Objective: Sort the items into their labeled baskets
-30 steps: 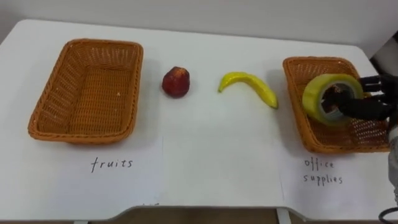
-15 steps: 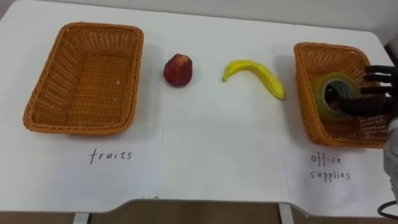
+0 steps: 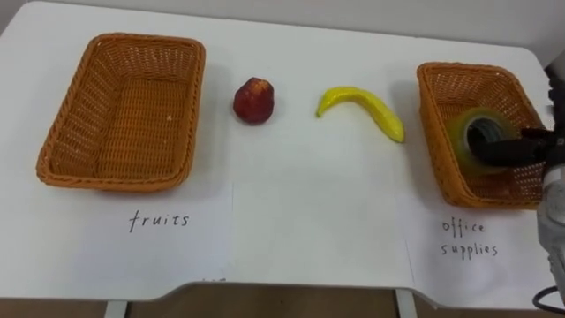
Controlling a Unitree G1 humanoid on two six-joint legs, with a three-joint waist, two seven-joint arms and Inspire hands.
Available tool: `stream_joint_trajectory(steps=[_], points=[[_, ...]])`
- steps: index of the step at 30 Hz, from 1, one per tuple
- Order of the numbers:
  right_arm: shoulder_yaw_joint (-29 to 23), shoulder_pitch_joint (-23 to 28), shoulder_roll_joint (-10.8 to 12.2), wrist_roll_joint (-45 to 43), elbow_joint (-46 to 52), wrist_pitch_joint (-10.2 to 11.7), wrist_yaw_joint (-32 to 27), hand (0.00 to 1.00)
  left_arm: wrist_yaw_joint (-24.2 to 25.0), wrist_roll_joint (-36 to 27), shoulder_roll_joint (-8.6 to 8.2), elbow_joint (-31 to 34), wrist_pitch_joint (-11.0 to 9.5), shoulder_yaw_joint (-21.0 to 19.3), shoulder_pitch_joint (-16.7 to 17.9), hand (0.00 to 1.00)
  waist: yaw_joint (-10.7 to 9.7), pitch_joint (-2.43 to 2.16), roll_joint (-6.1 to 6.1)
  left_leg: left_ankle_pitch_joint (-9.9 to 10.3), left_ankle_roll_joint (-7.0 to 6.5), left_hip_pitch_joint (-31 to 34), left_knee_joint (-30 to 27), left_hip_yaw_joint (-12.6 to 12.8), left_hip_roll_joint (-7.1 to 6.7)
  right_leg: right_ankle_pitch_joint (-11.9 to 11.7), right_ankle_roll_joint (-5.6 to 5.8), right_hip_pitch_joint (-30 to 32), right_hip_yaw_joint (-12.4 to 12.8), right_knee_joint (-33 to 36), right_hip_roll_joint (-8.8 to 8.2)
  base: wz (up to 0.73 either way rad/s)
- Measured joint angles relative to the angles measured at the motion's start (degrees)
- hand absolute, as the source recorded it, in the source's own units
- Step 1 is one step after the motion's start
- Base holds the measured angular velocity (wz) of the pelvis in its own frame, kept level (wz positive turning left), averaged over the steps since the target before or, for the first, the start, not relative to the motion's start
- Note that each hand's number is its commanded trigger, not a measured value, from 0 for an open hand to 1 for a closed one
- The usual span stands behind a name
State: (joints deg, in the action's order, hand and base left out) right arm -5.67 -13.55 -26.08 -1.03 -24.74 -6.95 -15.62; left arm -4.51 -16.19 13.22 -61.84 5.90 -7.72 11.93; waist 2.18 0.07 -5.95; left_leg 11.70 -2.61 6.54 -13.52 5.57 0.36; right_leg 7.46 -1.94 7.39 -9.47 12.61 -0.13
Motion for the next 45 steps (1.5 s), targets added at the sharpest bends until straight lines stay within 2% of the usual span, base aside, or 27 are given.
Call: stream_joint_trajectory(steps=[1,7,12,14,18,22,25,31,36,42,43,45], points=[[0.0,0.0,0.0,0.0,0.0,0.0,0.1,0.0,-0.1,0.0,-0.02,0.0,0.0,0.0,0.1,0.0,0.0,0.09,0.2,0.0,0.0,-0.3,0.1,0.0,0.0,0.0,0.0,-0.4,0.0,0.0,0.0,0.0],[-0.1,0.4,0.0,-0.1,4.2,-0.1,0.1,0.0,-1.5,-1.8,0.04,1.2,0.0,-0.1,0.8,0.0,-0.4,-0.18,0.68,-0.1,0.07,-0.8,0.1,-0.1,0.0,0.0,0.0,-0.7,-0.1,0.0,-0.05,0.0],[-0.1,1.4,-0.2,-0.1,7.8,-0.1,0.1,0.0,-1.5,-2.3,-0.03,2.9,-0.1,-0.4,1.5,0.0,-0.6,-0.19,0.24,-0.1,0.1,-2.5,0.6,-0.1,0.02,0.0,0.03,-2.3,-0.2,-0.1,-0.35,0.01],[-0.1,1.5,-0.3,-1.2,8.2,-0.1,0.3,0.0,-1.6,-2.3,-0.09,2.9,-0.1,-0.5,1.6,0.0,-0.3,-0.4,-0.16,-0.1,0.09,-3.3,0.8,-0.1,-0.08,0.1,0.06,-2.8,0.0,0.2,-0.38,-0.04],[-0.1,1.7,-0.4,-4.4,11.2,-0.2,0.9,0.0,-1.6,-1.9,-0.27,2.9,-0.1,-0.7,2.2,0.0,-0.4,-0.34,-0.26,-0.1,0.04,-4.5,0.9,-0.1,-0.16,0.1,0.12,-4.3,0.0,-0.1,-0.44,0.0],[-0.5,2.0,-0.4,-6.4,12.8,-0.2,3.0,0.0,-1.5,-1.5,-0.89,2.8,-0.1,-3.6,2.6,0.0,-0.1,-0.28,-0.23,0.0,0.06,-6.8,1.2,-0.2,-0.19,0.2,0.18,-6.8,-0.2,-1.1,-0.42,0.01],[-3.0,3.3,-0.4,-6.4,18.2,-0.6,4.7,0.0,-1.5,-0.4,-1.14,2.8,-0.1,-5.8,3.4,0.0,-0.4,-0.35,-0.29,-0.1,0.07,-7.0,1.2,-0.6,-0.37,0.6,0.27,-7.3,-0.9,-1.1,-0.72,0.09],[-4.9,3.7,-1.1,-7.4,24.2,-0.6,6.6,0.0,-1.5,0.7,-1.11,1.4,0.0,-6.2,4.4,0.0,-0.7,-0.69,-0.76,-0.1,0.08,-7.5,1.3,-1.8,-0.54,0.7,0.26,-8.6,-2.2,-1.9,-0.81,0.11],[-5.0,3.7,-1.1,-9.1,26.7,-0.7,7.7,0.0,-1.4,1.0,-1.18,-0.3,0.0,-6.4,4.4,0.0,-0.5,-0.61,-0.81,-0.1,0.05,-8.6,2.0,-2.6,-0.8,1.0,0.53,-9.7,-2.3,-2.1,-0.87,0.08],[-4.9,3.7,-1.1,-10.2,28.6,-0.7,12.1,0.0,-0.5,3.5,-1.02,0.0,0.0,-6.9,5.1,0.0,0.1,-0.45,-0.9,0.0,-0.05,-9.2,2.3,-2.9,-0.93,1.1,0.68,-10.5,-2.8,-2.3,-0.84,0.02],[-4.9,3.7,-1.1,-10.4,28.7,-0.7,12.9,0.0,0.3,3.5,-1.02,0.0,0.0,-7.2,5.2,0.0,0.5,-0.52,-1.12,0.0,-0.08,-9.2,2.3,-2.9,-0.98,1.2,0.75,-10.5,-2.7,-2.2,-0.85,-0.03],[-4.8,3.7,-1.1,-10.6,28.9,-1.4,13.9,0.0,0.7,3.4,-0.99,0.0,0.0,-7.7,5.2,0.0,1.1,-0.31,-1.22,0.0,-0.11,-9.2,2.3,-2.9,-1.02,1.2,0.77,-10.4,-2.5,-2.1,-0.82,-0.03]])
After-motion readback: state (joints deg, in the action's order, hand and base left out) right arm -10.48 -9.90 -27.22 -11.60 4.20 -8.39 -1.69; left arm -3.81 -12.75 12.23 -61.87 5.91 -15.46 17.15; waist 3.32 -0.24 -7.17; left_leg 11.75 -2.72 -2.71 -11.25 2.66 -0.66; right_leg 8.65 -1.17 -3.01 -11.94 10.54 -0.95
